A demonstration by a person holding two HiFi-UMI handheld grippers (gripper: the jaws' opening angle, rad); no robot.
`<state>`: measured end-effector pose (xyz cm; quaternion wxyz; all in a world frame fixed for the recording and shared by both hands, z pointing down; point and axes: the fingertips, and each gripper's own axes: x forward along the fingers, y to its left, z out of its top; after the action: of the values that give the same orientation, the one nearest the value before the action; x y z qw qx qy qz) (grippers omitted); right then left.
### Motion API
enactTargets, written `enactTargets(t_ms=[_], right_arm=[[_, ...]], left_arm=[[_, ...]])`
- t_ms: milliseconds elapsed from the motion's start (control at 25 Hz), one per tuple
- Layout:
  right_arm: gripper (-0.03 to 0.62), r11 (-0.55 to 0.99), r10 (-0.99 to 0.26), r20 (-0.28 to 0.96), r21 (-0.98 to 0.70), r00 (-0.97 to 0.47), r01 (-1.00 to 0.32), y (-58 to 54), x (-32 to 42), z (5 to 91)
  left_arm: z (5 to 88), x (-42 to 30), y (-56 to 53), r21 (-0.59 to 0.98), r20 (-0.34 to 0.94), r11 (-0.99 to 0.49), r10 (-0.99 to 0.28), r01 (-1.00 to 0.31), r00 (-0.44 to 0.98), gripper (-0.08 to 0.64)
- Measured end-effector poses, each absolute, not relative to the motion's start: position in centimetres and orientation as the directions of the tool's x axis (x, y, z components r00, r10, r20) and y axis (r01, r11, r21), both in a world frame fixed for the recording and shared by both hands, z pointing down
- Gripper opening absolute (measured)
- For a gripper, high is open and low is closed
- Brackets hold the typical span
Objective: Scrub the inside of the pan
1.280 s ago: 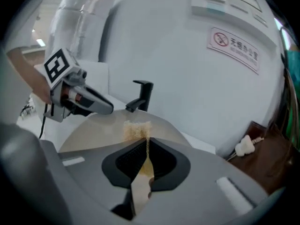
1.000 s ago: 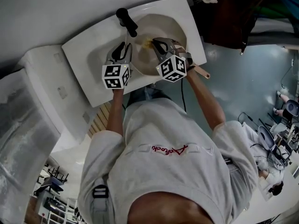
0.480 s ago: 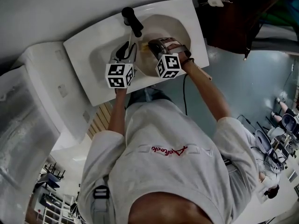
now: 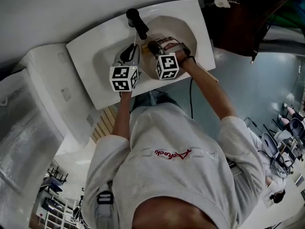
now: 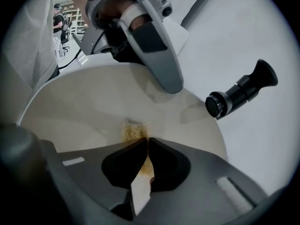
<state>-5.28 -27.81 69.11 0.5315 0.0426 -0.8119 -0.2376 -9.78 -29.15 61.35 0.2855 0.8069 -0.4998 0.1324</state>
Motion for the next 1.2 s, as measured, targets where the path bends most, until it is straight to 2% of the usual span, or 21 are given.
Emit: enactTargets(t_ms=[280,1200], right_arm=[[0.028,0.877,-0.327,0.843,0.439,-0.427,0.194,-29.5,-5.8,69.5],[0.026,0.888,-0.412,0.860,0.453,-0.302,0.078,-35.4,-0.4,69.9]], left_arm=[[61.4,-9.8,-29.2,0.335,0.496,-0.333,-0.733,-0.881,0.465,0.050],[61.3,-9.7,-29.2,0.331,0.505,-0.339,-0.724,-0.880,0.469,0.051]])
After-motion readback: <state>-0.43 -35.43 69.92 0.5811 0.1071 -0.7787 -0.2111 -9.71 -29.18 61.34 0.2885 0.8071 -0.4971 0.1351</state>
